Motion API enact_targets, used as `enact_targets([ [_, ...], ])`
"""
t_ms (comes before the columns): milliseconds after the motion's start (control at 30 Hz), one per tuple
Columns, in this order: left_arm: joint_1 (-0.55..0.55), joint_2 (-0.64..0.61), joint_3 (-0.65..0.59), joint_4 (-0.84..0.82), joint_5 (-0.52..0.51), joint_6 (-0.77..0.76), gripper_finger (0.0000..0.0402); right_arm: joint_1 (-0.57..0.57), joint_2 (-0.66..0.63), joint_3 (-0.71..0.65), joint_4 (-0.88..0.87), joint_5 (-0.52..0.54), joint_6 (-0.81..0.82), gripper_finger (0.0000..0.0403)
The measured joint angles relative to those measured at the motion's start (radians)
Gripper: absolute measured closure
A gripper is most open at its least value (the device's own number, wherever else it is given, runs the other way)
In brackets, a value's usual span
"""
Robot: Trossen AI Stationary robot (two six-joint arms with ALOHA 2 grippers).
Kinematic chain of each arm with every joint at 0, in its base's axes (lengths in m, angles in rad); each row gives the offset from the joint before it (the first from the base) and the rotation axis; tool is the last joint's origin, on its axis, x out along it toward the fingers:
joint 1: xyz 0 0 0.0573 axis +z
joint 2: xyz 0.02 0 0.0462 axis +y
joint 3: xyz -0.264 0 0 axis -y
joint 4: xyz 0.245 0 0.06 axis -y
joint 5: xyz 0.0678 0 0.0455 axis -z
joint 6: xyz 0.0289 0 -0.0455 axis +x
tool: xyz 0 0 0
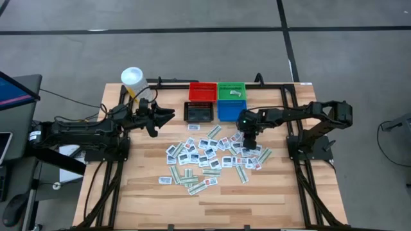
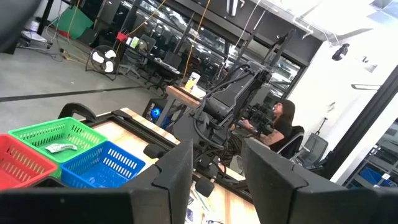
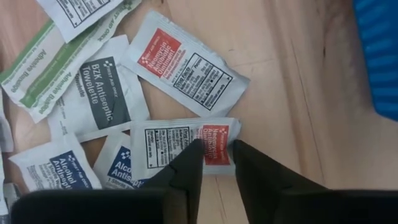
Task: Pick & Place First Aid Supplies
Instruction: Put the ointment pack into the green basket
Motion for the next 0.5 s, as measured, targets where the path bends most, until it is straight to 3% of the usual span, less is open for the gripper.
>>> enact_targets([
  [500,0.0,0.0,0.0,0.0,0.0,0.0,0.0262,0.0,-0.004,0.006,-0.031,0.0,0.0,0.0385],
])
